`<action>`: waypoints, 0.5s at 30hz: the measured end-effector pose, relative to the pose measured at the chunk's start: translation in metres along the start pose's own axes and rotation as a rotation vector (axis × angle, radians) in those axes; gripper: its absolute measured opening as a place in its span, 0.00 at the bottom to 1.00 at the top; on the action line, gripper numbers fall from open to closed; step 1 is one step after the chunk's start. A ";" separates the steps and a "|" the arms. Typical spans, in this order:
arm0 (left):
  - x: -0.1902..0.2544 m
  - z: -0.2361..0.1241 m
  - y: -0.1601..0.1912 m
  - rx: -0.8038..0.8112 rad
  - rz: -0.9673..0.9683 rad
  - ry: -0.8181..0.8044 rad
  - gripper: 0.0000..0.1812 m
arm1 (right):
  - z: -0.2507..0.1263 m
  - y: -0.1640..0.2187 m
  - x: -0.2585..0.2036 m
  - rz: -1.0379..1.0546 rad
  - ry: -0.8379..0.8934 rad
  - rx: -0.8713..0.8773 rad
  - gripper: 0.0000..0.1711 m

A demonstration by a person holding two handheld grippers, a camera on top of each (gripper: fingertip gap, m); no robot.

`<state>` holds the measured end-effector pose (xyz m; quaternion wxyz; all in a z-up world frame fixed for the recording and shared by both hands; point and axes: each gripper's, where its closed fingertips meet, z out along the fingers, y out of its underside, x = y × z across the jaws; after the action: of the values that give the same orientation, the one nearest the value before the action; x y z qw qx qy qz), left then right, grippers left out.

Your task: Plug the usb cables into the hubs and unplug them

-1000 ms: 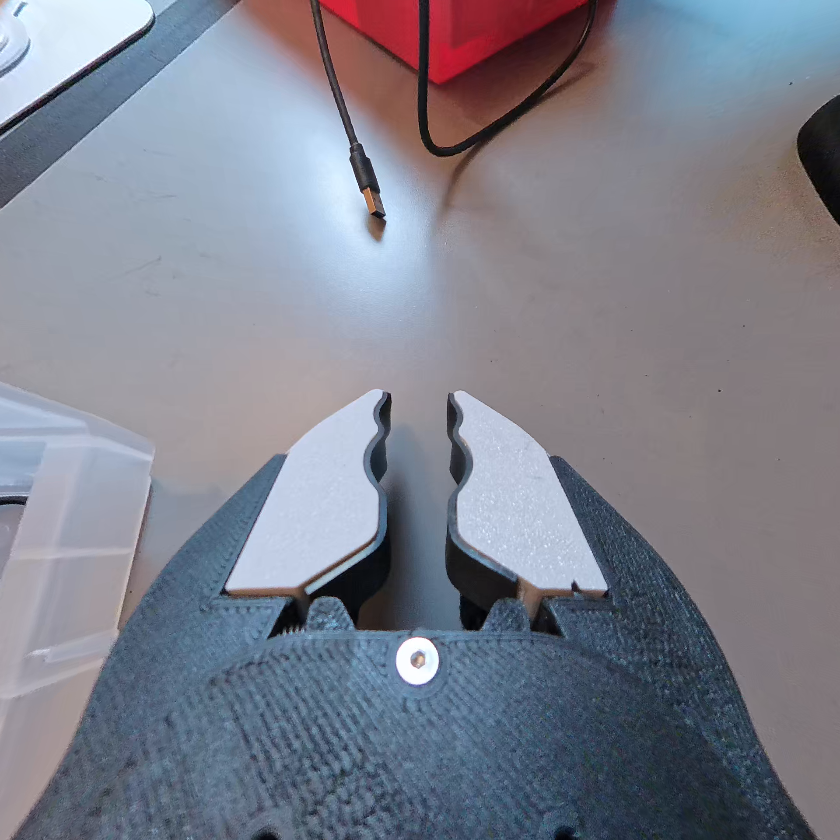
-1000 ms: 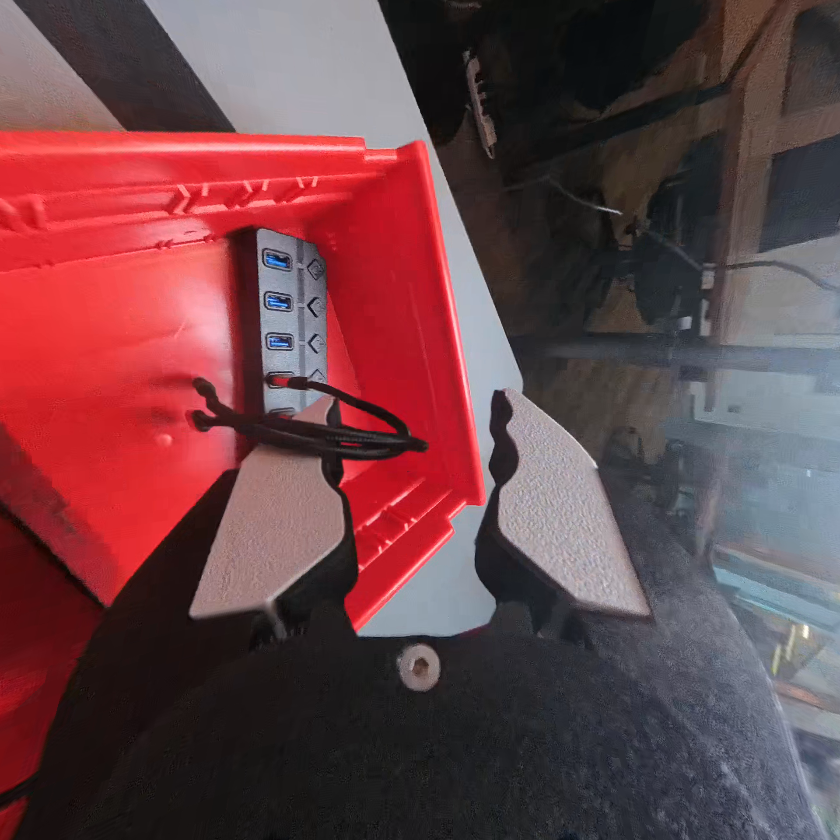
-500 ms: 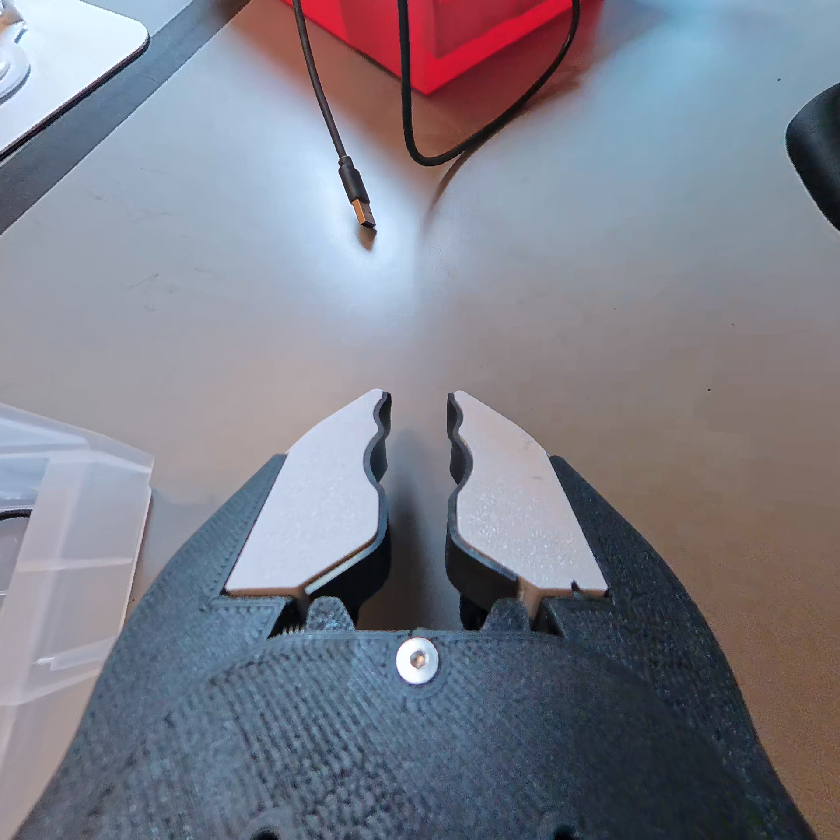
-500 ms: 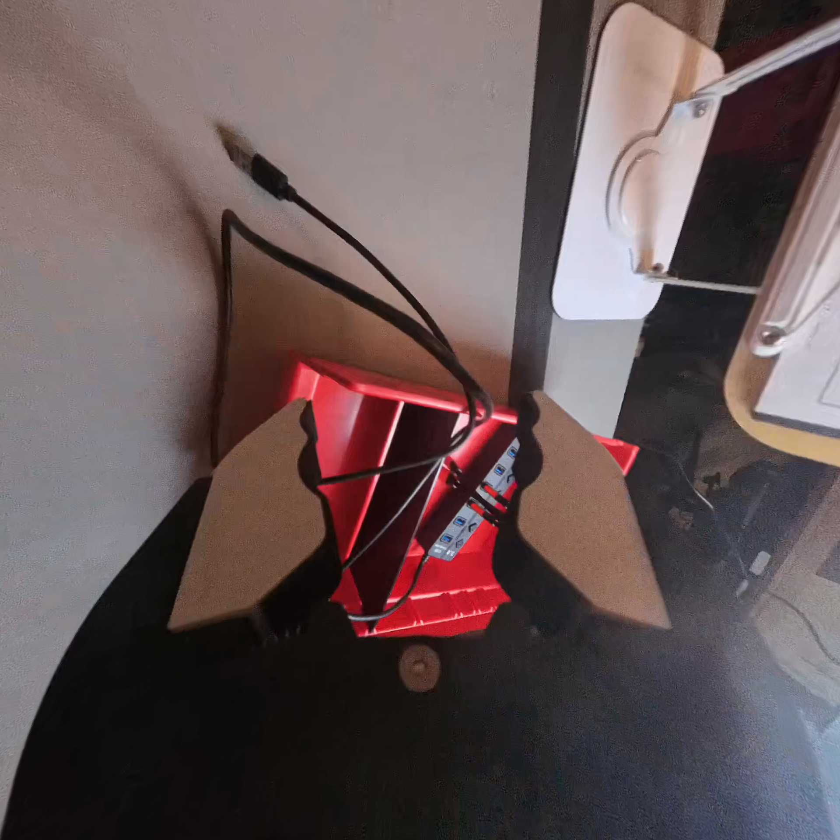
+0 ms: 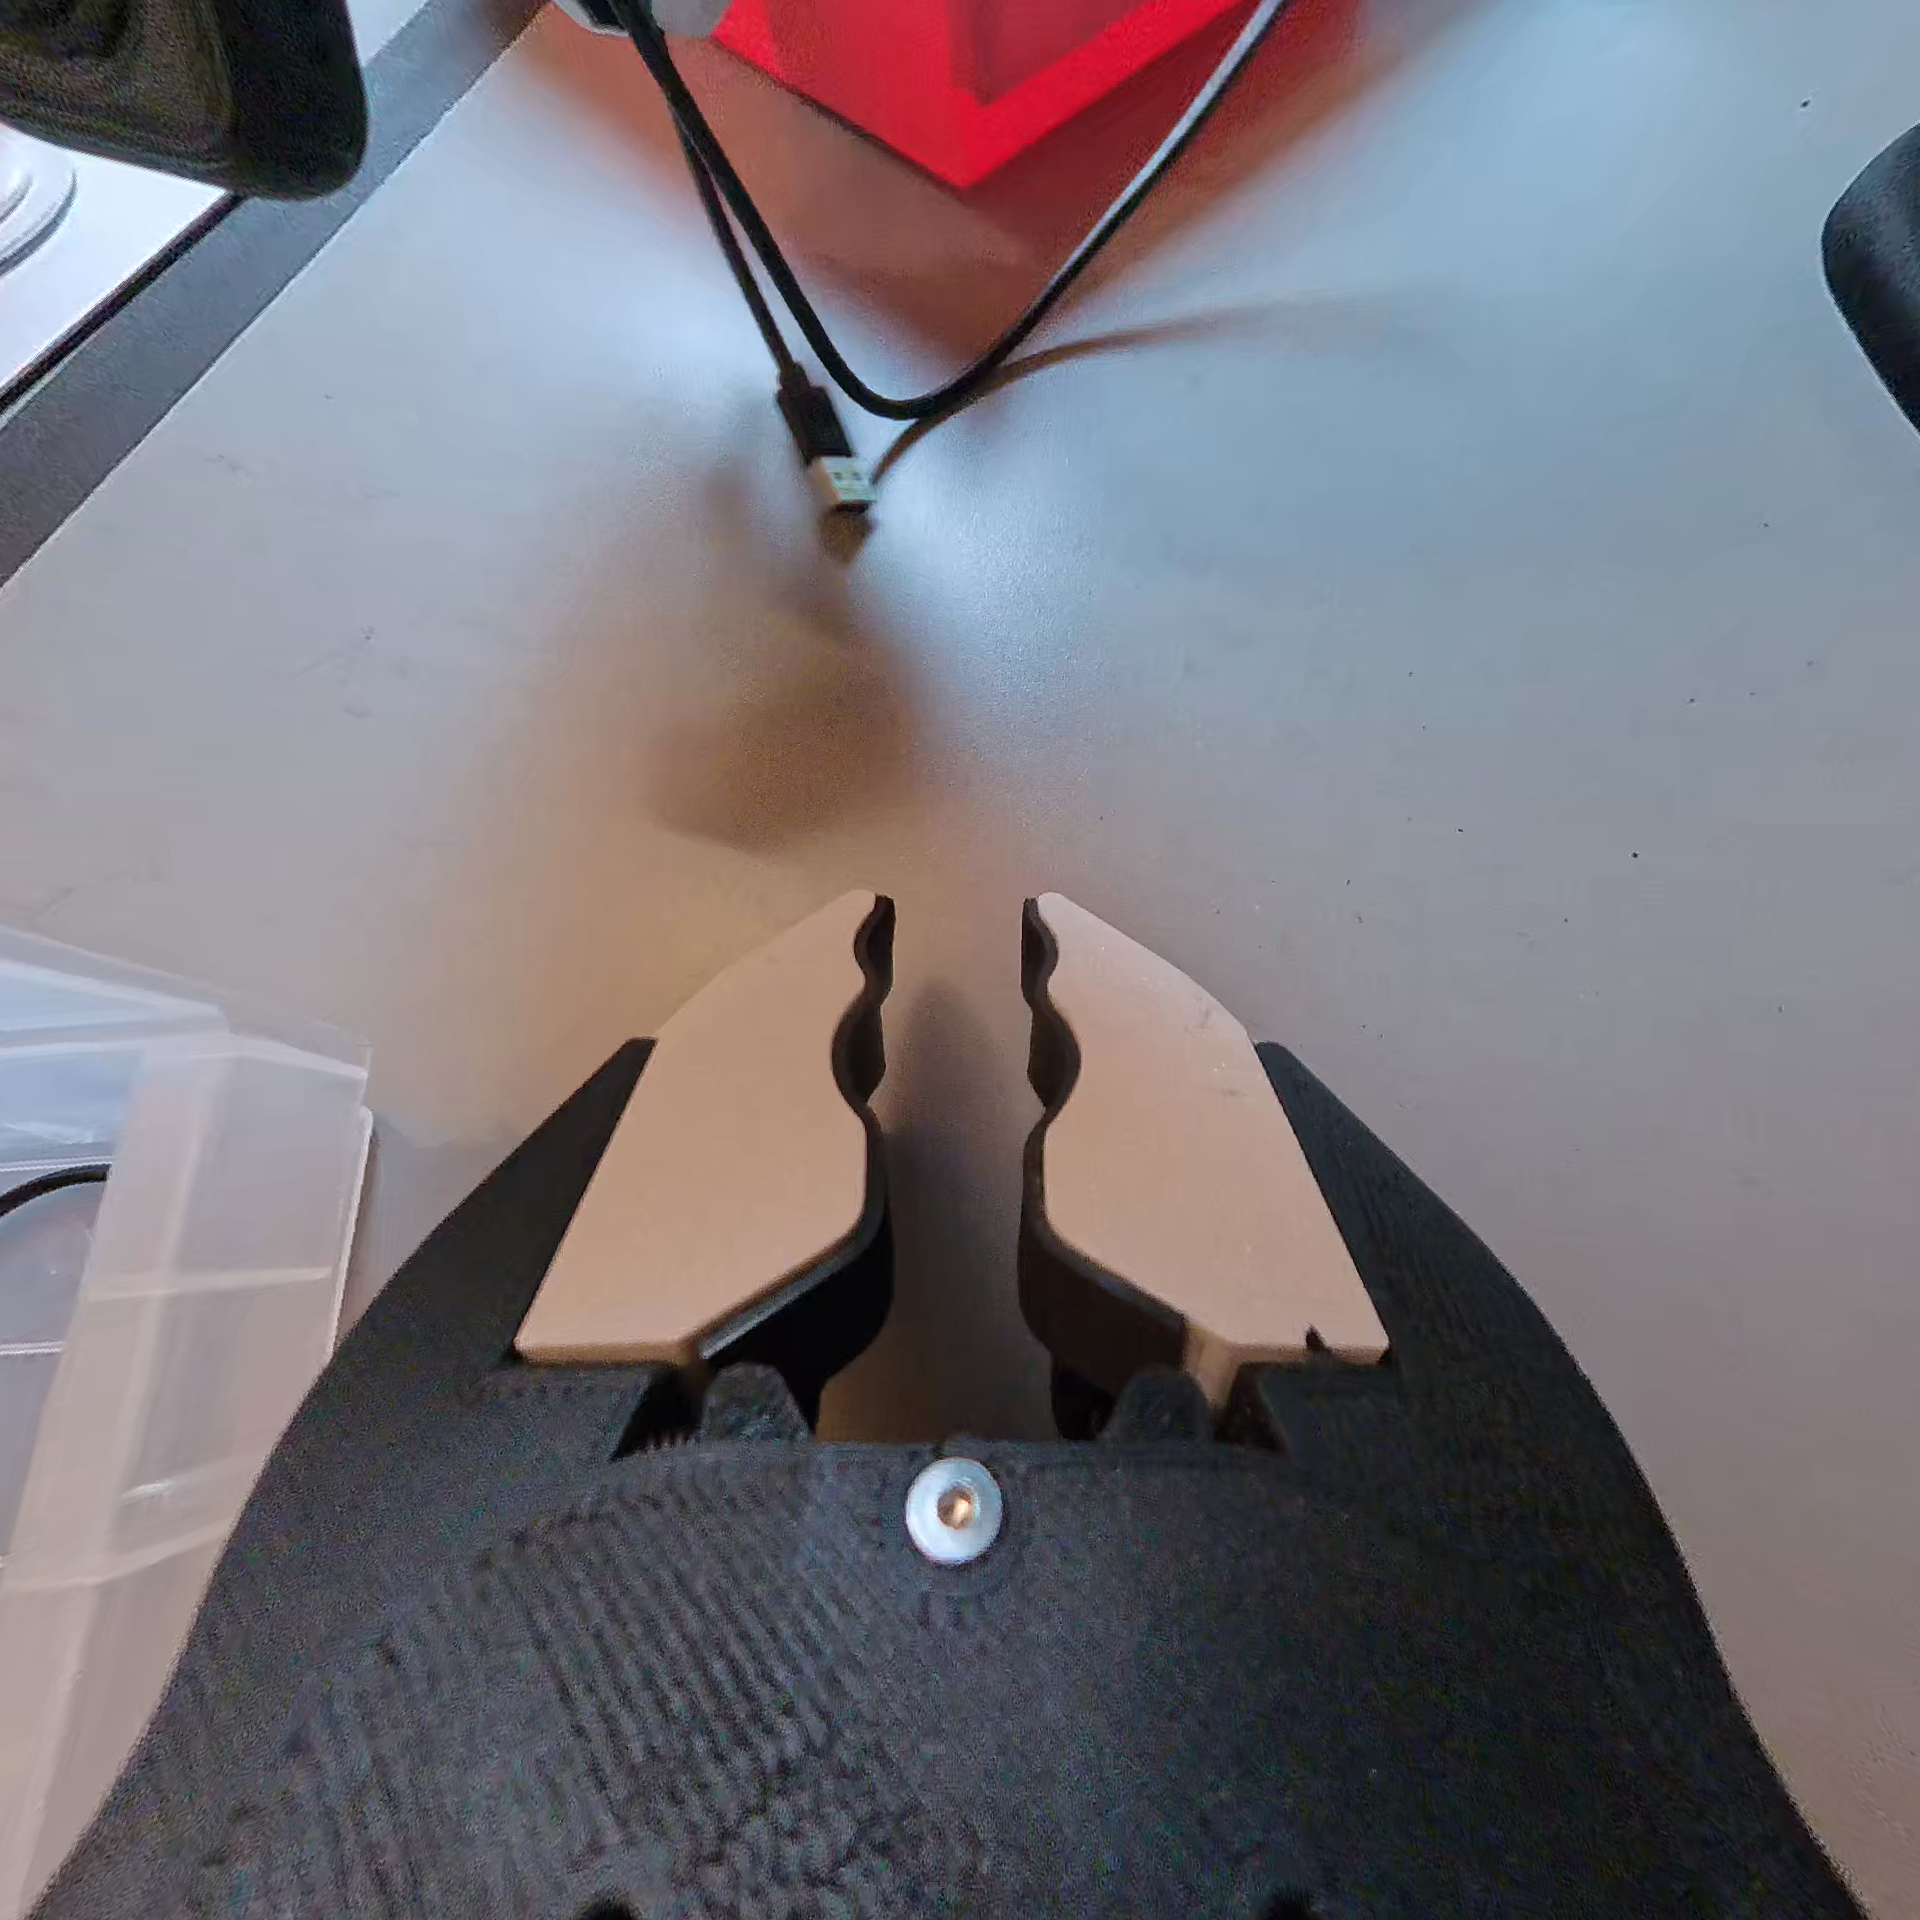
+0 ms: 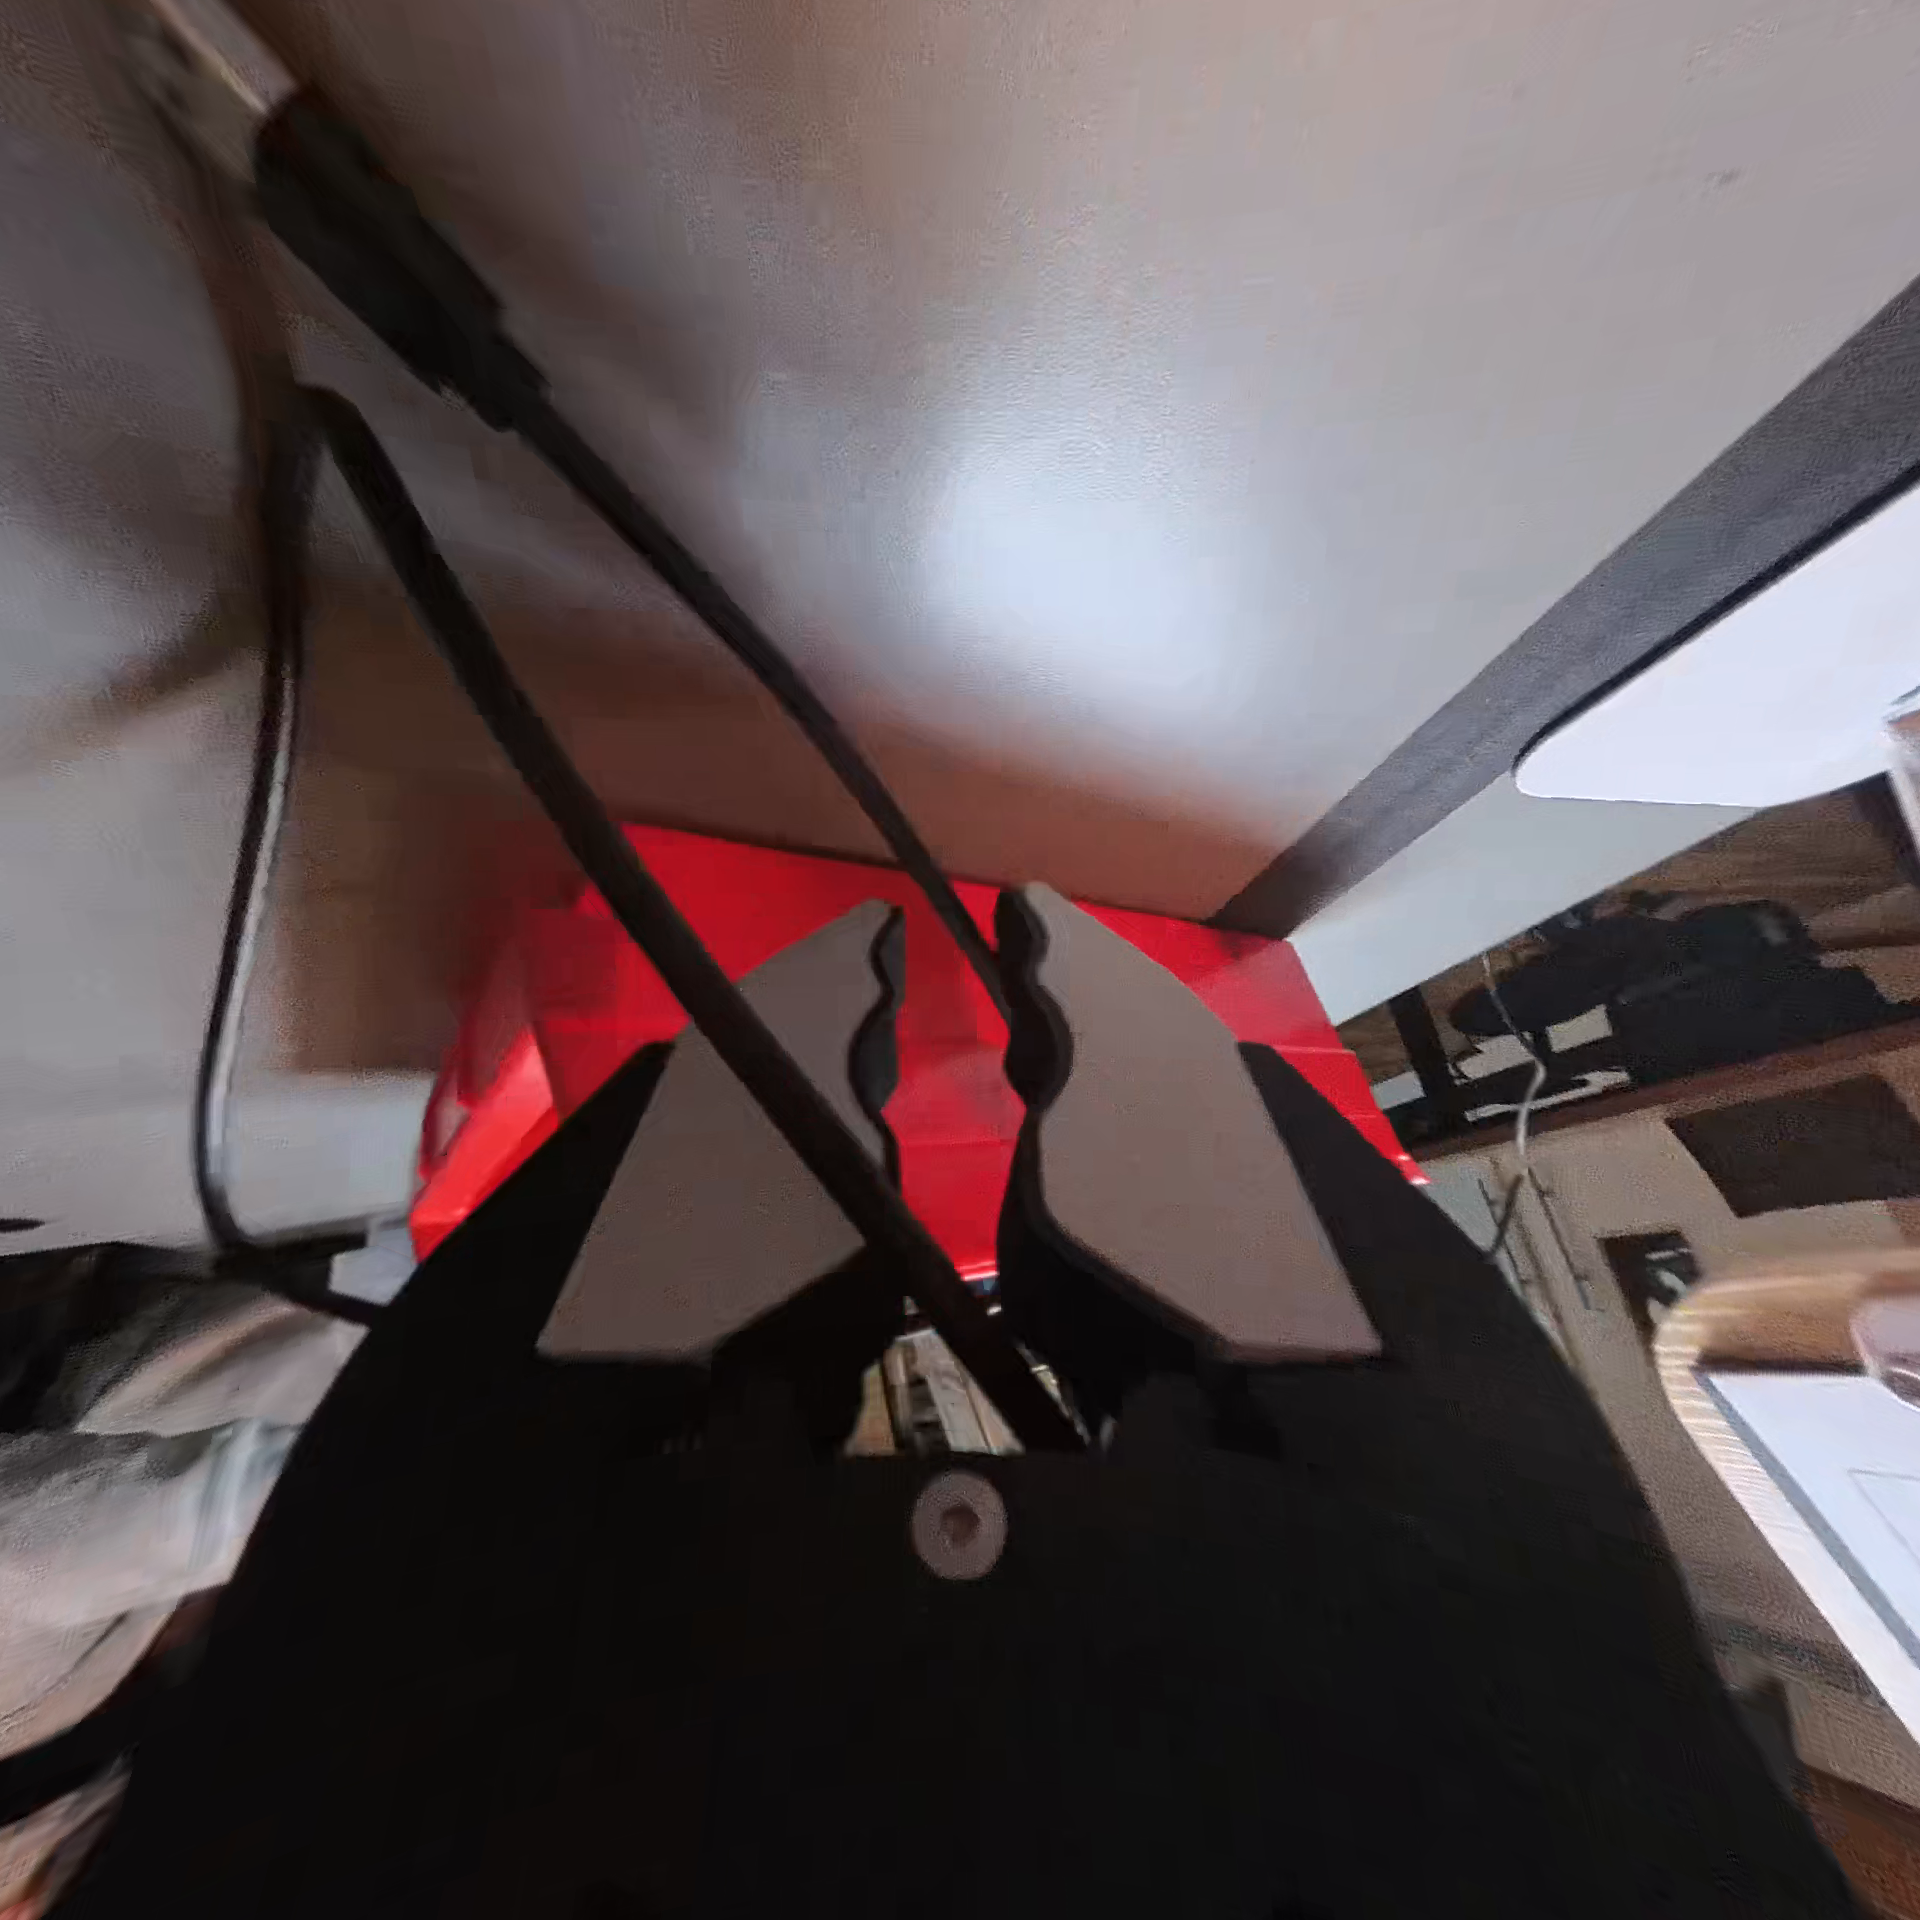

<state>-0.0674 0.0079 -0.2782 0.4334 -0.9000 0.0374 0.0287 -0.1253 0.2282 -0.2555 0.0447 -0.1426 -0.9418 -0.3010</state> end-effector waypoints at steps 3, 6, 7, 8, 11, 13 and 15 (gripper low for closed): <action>-0.001 -0.001 0.000 0.000 0.002 -0.001 0.13 | -0.028 -0.001 0.002 0.059 -0.021 0.145 0.03; -0.001 -0.001 -0.001 0.002 0.000 -0.001 0.13 | -0.073 0.013 0.016 0.156 0.031 0.368 0.03; -0.001 -0.001 0.000 0.001 0.001 -0.002 0.13 | -0.087 0.022 0.020 0.195 0.048 0.428 0.03; -0.001 -0.001 0.000 -0.001 0.003 -0.003 0.13 | -0.098 0.034 0.024 0.238 0.069 0.474 0.03; 0.000 0.000 0.000 -0.003 0.004 -0.003 0.13 | -0.120 0.083 0.039 0.381 0.153 0.557 0.03; 0.000 0.000 0.000 -0.005 0.004 -0.002 0.13 | -0.124 0.127 0.056 0.505 0.260 0.562 0.03; 0.001 0.001 0.001 -0.007 0.001 0.002 0.13 | -0.116 0.173 0.070 0.642 0.366 0.532 0.03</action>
<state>-0.0664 0.0084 -0.2796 0.4303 -0.9015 0.0383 0.0281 -0.1408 0.3129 -0.0533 0.3364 -0.3554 -0.8712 -0.0396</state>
